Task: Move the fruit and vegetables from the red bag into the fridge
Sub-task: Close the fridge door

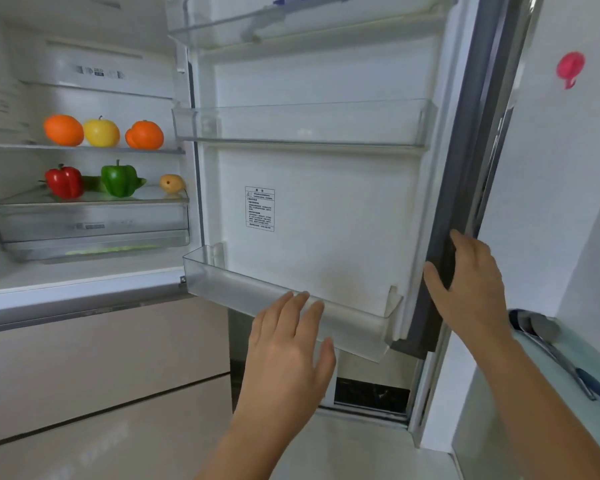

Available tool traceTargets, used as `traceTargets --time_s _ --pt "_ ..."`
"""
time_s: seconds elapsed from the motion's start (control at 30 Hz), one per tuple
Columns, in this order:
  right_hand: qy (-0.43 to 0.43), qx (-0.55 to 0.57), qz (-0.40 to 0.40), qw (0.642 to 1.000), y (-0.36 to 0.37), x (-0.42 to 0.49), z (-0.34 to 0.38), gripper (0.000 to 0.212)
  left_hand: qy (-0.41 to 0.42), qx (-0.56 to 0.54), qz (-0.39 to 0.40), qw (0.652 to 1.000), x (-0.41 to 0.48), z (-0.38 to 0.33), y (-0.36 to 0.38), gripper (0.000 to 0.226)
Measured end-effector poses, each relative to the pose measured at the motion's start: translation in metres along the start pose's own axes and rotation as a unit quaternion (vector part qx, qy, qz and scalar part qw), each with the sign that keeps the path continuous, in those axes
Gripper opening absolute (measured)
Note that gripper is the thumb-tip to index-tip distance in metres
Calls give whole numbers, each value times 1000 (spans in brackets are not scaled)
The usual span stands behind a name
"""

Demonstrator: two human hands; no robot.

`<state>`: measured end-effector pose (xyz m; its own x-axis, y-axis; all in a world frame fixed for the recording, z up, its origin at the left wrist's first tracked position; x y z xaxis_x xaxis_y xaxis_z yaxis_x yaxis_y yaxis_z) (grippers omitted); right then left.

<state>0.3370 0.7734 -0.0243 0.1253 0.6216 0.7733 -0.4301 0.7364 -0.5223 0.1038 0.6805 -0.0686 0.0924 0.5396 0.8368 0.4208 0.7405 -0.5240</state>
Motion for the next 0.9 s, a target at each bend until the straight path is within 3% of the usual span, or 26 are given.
traceTargets --time_s 0.33,0.53,0.9 --pt "26 82 34 996 34 27 -35 79 0 23 4 1000 18 -11 29 43" --pt "38 151 17 988 35 21 -28 82 -6 22 -12 1000 17 -12 26 42" --pt "23 161 -21 987 20 -7 -2 81 -14 29 -14 999 3 -14 12 41"
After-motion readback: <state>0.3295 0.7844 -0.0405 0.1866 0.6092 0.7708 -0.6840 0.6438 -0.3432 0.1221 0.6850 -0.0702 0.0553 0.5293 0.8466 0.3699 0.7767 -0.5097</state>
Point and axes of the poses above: each hand's wrist, its own x-axis towards the middle knuckle, its own y-axis out of the palm, z = x × y, the point moved 4 cm from there along x, towards the middle knuckle, and after that the axes turned 1 degree about y, right-handed, at the moved point
